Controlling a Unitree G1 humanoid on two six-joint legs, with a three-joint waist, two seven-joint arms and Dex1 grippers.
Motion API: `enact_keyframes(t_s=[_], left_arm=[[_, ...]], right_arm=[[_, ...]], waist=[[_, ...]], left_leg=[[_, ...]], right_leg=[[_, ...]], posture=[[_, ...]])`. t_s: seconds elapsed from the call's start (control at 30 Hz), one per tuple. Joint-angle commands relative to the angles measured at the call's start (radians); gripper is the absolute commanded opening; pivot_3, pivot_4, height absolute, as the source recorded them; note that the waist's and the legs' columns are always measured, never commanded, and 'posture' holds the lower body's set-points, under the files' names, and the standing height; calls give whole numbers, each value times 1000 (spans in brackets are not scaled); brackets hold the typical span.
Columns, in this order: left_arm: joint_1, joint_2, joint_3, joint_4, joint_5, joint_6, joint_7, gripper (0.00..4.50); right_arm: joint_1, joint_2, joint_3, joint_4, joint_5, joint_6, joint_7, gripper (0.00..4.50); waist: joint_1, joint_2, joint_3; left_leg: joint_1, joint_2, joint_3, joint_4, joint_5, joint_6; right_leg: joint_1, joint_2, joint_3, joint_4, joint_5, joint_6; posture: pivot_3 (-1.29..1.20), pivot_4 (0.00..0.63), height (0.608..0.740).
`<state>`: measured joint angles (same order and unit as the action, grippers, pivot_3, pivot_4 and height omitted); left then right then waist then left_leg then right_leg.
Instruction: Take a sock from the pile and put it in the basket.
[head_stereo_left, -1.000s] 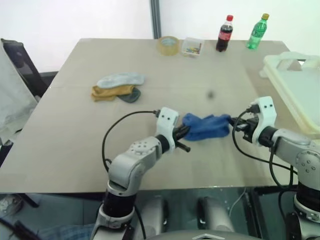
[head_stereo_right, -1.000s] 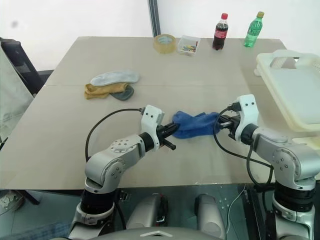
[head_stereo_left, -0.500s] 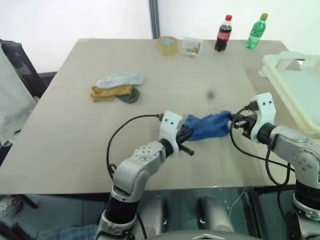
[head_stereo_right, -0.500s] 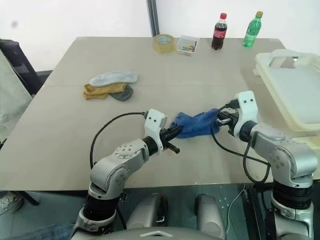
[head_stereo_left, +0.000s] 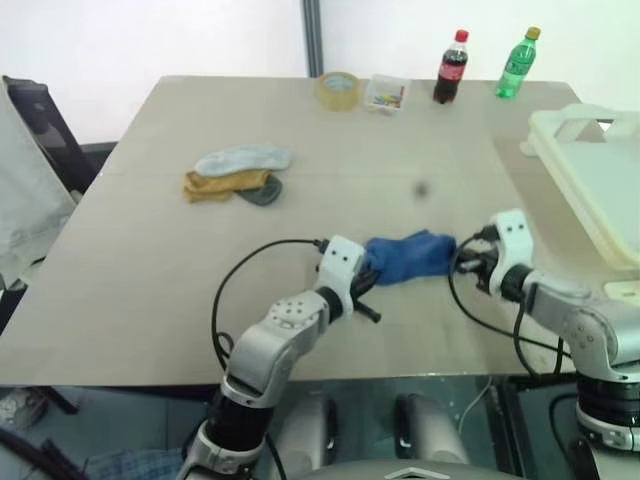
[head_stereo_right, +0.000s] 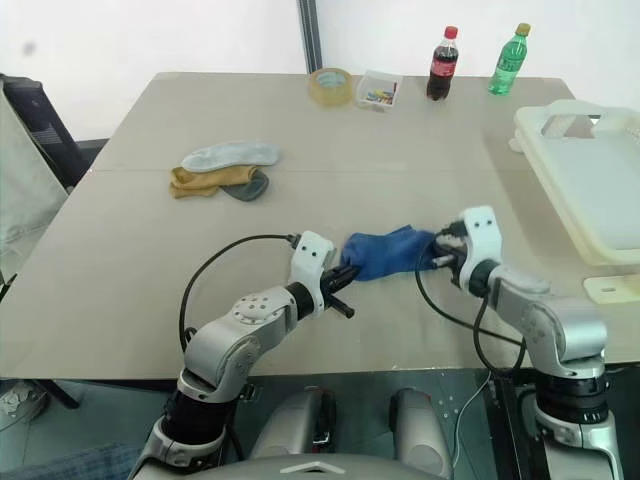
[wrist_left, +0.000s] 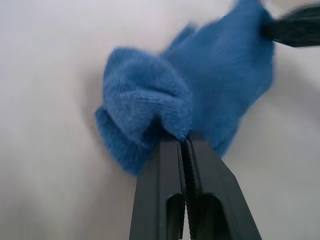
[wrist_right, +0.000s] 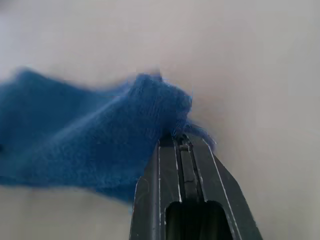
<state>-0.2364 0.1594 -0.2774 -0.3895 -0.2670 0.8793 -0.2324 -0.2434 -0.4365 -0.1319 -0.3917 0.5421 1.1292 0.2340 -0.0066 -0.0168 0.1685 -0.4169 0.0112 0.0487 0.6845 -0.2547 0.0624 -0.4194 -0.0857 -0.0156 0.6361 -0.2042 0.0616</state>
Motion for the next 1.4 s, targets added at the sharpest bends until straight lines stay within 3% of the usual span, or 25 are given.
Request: enact_keyframes(t_s=[0.03,0.53,0.67,0.7,0.87,0.97,1.2,1.4], left_arm=[[-9,7,-8,53,40,-45,3,51],[-83,-2,19,229,100,-218,-30,51],[-81,1,13,230,104,-223,-45,0],[-83,2,14,233,106,-225,-48,0],[-90,5,18,241,112,-233,-58,0],[-90,0,23,242,108,-229,-61,0],[-100,-57,49,255,109,-239,-34,0],[-78,-87,75,224,105,-220,-15,0]], right_arm=[[21,-8,-1,-13,-20,-26,8,0],[37,47,-41,-140,21,106,-28,0],[35,0,-33,-148,-3,56,1,1658],[40,-25,-29,-160,-6,31,24,2128],[156,-77,23,-281,-119,-198,33,2128],[203,-49,173,-284,-293,-453,-13,2128],[82,198,292,67,-516,-807,-199,2128],[77,344,302,318,-578,-979,-282,2128]], waist=[[0,0,-1],[-1,0,-2],[-1,0,-1],[-1,0,-1],[1,0,-1],[1,0,-1],[4,0,-2],[1,0,-2]], left_leg=[[0,0,0,0,0,0],[1,1,-1,0,0,0],[1,1,-1,0,0,0],[1,1,-1,0,0,0],[0,1,-1,-2,-1,1],[0,1,-2,-3,-1,1],[1,3,-1,-1,-1,1],[-1,2,0,-4,-1,0]], right_leg=[[0,0,0,0,0,0],[2,0,-1,-1,0,0],[2,-1,-1,-2,0,0],[2,-1,-1,-2,0,0],[2,0,-2,-5,0,0],[2,0,-3,-6,0,0],[3,0,-3,-7,-2,4],[2,0,-2,-9,1,1]], posture=[[0,150,740],[0,150,740],[0,150,740],[0,150,740],[0,150,740],[0,150,740],[0,150,740],[0,150,740]])
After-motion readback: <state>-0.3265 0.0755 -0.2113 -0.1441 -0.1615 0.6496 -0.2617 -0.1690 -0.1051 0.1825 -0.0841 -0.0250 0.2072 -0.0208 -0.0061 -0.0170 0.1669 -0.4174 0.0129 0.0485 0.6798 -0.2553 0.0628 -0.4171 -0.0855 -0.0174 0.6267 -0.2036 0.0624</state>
